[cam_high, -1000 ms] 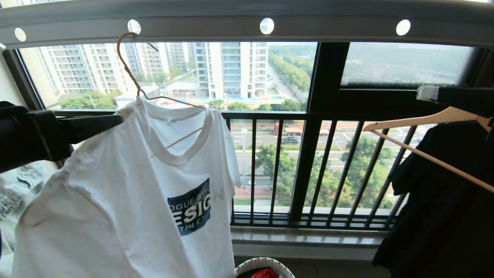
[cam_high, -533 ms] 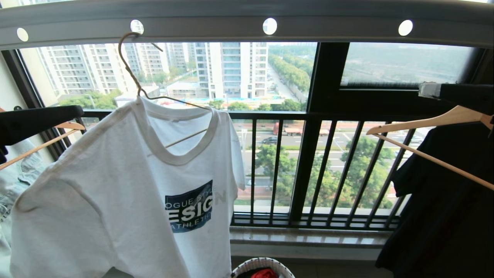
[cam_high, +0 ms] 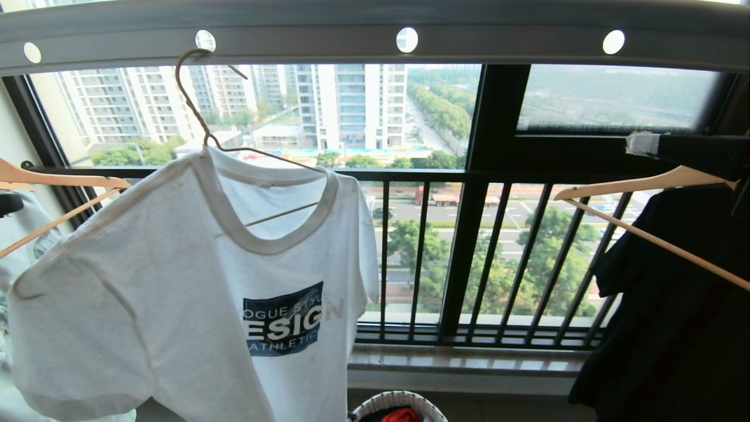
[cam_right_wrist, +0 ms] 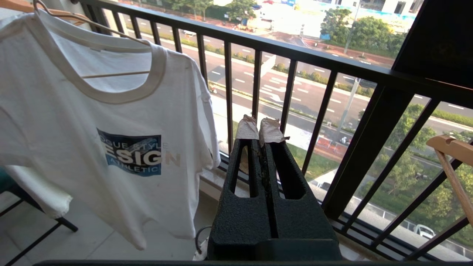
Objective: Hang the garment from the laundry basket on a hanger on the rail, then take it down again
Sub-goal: Take the clothes off the clothes rack
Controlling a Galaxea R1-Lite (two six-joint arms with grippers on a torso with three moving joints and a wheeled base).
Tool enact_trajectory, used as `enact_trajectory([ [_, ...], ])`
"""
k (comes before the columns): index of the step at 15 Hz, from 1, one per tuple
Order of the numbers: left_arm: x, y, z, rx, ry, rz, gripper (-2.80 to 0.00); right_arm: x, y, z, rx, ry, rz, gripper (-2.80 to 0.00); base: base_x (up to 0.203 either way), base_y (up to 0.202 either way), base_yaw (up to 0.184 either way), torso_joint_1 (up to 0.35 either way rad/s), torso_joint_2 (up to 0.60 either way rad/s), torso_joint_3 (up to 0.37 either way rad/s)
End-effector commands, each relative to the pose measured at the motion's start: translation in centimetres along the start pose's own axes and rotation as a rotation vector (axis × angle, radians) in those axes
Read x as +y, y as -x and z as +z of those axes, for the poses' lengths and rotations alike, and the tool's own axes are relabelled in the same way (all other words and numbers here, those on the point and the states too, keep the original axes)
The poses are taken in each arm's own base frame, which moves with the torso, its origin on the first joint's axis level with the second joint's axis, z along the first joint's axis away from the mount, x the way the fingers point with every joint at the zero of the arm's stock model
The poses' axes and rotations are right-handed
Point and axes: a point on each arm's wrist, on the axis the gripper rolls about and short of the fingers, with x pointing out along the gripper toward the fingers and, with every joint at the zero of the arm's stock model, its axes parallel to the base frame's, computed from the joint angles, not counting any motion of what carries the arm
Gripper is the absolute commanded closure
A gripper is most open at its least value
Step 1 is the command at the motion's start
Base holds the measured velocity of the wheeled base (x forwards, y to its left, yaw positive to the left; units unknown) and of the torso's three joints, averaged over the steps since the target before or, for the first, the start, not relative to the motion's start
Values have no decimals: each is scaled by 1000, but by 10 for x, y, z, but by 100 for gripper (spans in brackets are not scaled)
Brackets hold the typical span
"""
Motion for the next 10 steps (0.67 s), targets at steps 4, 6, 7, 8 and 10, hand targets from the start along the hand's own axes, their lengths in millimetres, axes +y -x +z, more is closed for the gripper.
enact_trajectory([
  [4,10,-4,-13,247,-146,337,0,-2,-18,-10,62,-9,23,0,0,0,0,0,0,0],
  [6,11,-9,-9,306,-156,369,0,-3,-23,-13,78,-11,25,0,0,0,0,0,0,0],
  [7,10,-11,-5,335,-161,387,0,-3,-25,-14,84,-12,24,0,0,0,0,0,0,0],
  [8,10,-11,-1,361,-175,417,0,-3,-26,-15,90,-13,25,0,0,0,0,0,0,0],
  [10,11,-8,4,409,-227,511,0,-3,-28,-17,97,-14,27,0,0,0,0,0,0,0],
])
